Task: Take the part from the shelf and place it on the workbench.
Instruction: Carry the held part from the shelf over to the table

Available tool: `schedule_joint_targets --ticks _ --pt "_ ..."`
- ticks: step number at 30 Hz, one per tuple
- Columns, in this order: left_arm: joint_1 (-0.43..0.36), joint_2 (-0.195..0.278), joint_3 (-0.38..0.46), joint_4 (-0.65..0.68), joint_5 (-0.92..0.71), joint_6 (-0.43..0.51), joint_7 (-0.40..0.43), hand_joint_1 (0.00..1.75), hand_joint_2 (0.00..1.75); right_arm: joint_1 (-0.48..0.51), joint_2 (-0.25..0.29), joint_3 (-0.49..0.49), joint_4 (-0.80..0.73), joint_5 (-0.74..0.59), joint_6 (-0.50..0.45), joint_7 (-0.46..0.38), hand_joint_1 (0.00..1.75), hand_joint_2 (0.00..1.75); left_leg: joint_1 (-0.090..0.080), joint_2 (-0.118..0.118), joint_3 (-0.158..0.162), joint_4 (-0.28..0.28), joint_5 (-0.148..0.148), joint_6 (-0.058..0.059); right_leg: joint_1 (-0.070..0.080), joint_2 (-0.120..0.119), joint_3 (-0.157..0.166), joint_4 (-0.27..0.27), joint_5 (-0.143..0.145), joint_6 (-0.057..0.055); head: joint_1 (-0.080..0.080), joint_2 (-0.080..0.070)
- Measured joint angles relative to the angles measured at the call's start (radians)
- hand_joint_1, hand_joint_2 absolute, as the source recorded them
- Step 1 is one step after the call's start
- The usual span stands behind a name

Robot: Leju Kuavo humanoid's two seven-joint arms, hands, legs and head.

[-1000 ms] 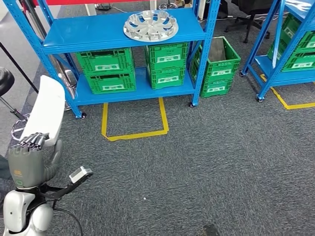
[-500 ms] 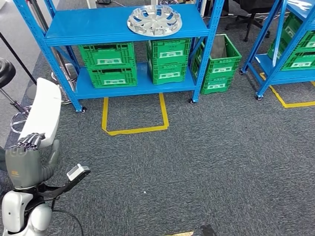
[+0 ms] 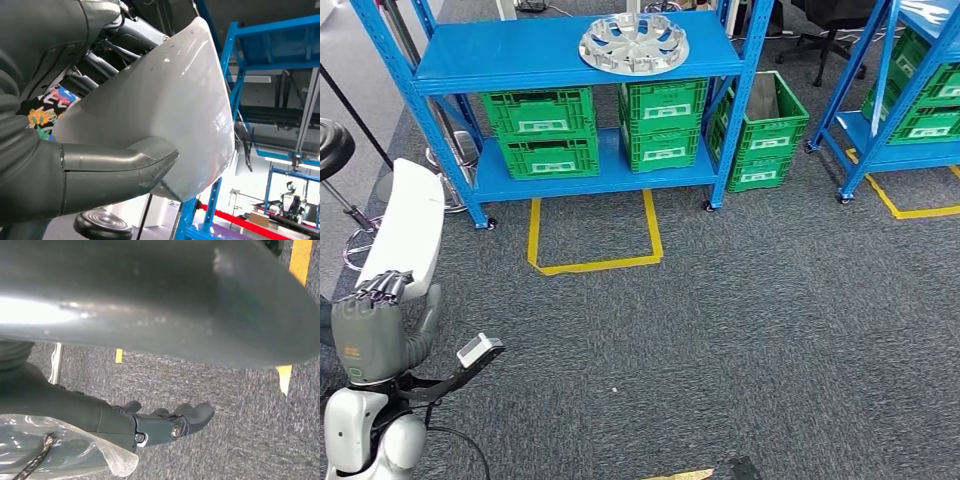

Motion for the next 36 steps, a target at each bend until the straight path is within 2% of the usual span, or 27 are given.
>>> schedule_joint_targets --ticks 13,30,36 --pt "0.0 0.003 0.0 0.001 -0.011 0.0 0.011 1.75 1.75 0.0 0.0 0.0 0.0 -0.009 0.001 -0.005 0.0 0.0 0.0 0.0 -0.005 0.0 0.005 -0.002 0.0 0.0 -0.008 0.005 0.003 -0.003 0.0 0.0" --pt "-0.018 0.036 -0.005 0.011 -0.014 0.0 0.055 1.75 1.75 0.0 0.0 0.0 0.0 -0.023 0.002 0.008 0.0 0.0 0.0 0.0 -0.007 0.0 0.007 -0.003 0.001 0.0 -0.01 0.005 0.004 -0.003 0.0 0.0" --pt "-0.023 0.044 -0.009 0.013 -0.018 0.0 0.065 1.75 1.75 0.0 0.0 0.0 0.0 -0.025 0.002 0.011 0.0 0.0 -0.002 0.0 -0.01 0.003 0.006 -0.002 -0.002 0.0 -0.012 0.005 0.007 0.0 0.0 0.0"
